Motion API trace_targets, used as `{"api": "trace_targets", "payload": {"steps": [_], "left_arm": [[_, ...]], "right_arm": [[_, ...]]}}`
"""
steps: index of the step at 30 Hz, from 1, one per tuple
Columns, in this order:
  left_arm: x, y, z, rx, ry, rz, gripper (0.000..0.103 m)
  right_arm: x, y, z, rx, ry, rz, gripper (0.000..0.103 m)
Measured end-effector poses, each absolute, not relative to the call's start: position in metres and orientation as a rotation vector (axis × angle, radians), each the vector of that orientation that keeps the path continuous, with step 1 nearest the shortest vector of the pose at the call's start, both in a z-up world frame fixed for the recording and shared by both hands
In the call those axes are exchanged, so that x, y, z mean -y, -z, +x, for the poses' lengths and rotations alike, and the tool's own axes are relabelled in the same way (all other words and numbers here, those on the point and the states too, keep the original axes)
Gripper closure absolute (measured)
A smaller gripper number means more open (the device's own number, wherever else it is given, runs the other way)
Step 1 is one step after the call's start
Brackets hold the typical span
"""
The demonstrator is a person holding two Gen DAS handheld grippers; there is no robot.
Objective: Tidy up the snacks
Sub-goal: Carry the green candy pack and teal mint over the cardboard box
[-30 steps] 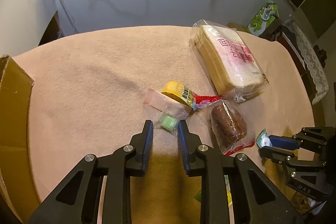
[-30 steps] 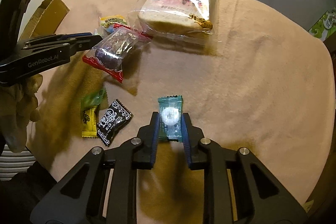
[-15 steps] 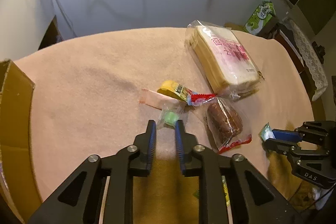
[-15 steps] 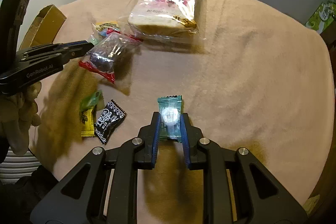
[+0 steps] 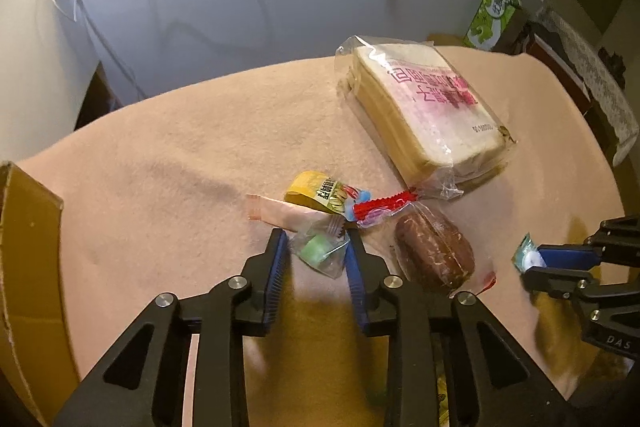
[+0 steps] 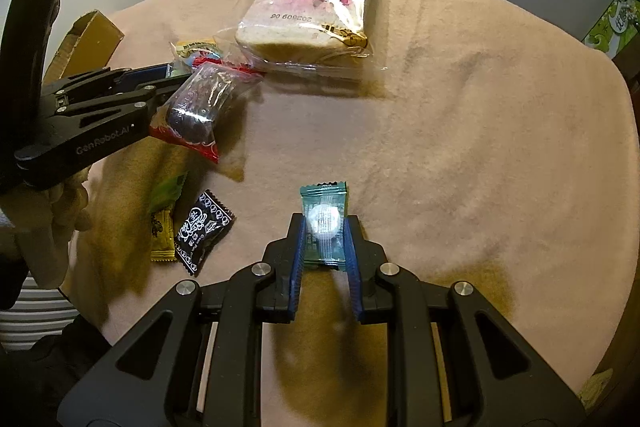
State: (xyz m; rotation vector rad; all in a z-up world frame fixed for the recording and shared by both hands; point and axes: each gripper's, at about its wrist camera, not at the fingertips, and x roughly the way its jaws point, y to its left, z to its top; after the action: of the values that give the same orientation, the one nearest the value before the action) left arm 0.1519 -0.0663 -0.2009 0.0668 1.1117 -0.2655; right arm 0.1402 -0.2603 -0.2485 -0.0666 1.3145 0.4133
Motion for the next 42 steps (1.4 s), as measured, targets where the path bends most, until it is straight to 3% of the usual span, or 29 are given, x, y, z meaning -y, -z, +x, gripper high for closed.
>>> {"api": "trace_targets", "payload": {"steps": [3,23,42], "left_arm": [[0.058,0.200,0.152,-1.125,0.255,0.015,0.080],[0.016,0.159,0.123,-1.053,0.237,-0.089,0.081],[-0.087,0.129,0.082,-0.980,0.028,-0.215,0.081]], "right_arm": [[0.260,0.247,0.140,-1.314,-0.413,-0.069,0.083],[0.252,0.210,0.138,-1.233,-0.439,-0.058,0.083],[0.123,0.150,0.160,-1.108,-0.685,-0.208,0.083]]}}
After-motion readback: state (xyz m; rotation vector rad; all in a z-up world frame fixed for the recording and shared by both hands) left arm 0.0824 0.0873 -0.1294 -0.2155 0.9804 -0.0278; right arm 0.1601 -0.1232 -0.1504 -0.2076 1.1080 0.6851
